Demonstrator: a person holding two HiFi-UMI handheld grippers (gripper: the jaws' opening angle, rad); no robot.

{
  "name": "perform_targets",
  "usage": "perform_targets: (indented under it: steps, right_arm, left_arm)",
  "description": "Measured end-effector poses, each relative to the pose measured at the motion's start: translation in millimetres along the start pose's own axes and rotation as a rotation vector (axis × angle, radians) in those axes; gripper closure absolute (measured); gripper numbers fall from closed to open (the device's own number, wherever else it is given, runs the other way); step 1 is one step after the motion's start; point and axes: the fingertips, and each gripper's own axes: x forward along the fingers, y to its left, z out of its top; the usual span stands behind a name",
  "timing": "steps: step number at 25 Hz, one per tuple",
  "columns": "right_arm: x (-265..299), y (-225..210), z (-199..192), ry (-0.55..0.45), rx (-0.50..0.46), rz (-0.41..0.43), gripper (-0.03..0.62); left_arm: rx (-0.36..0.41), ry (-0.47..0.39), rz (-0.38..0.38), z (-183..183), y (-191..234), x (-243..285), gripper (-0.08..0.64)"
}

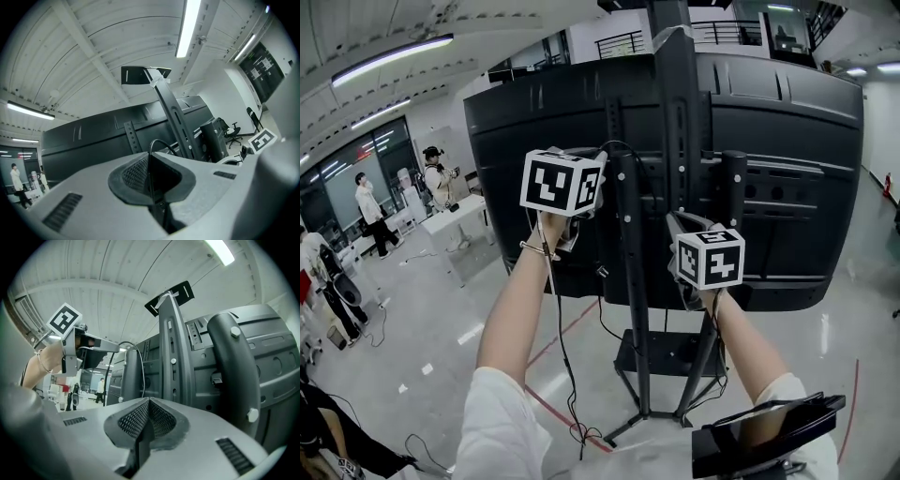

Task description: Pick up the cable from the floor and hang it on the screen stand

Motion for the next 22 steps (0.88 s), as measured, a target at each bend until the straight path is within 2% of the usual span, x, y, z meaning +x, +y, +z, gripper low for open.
perform_targets:
  steps: [4,11,18,22]
  right_arm:
    - [5,-3,8,0.017,0.007,0.004,0.575]
    - [3,1,20,0.01,0.005,0.027,0.575]
    - [1,3,-1,0.015,0.04,0.042,0.575]
    - [-6,5,-13,0.023,0.066,0.057,0.575]
  left_arm:
    - [0.008,0.03,0.0,6,14,15,0.541]
    - [-0.039,0.097,0.033,-10,33,24,0.543]
    - [-0.053,0.094,0.111,-42,30,28,0.543]
    - [-0.088,0.117,0.132,-56,28,43,0.548]
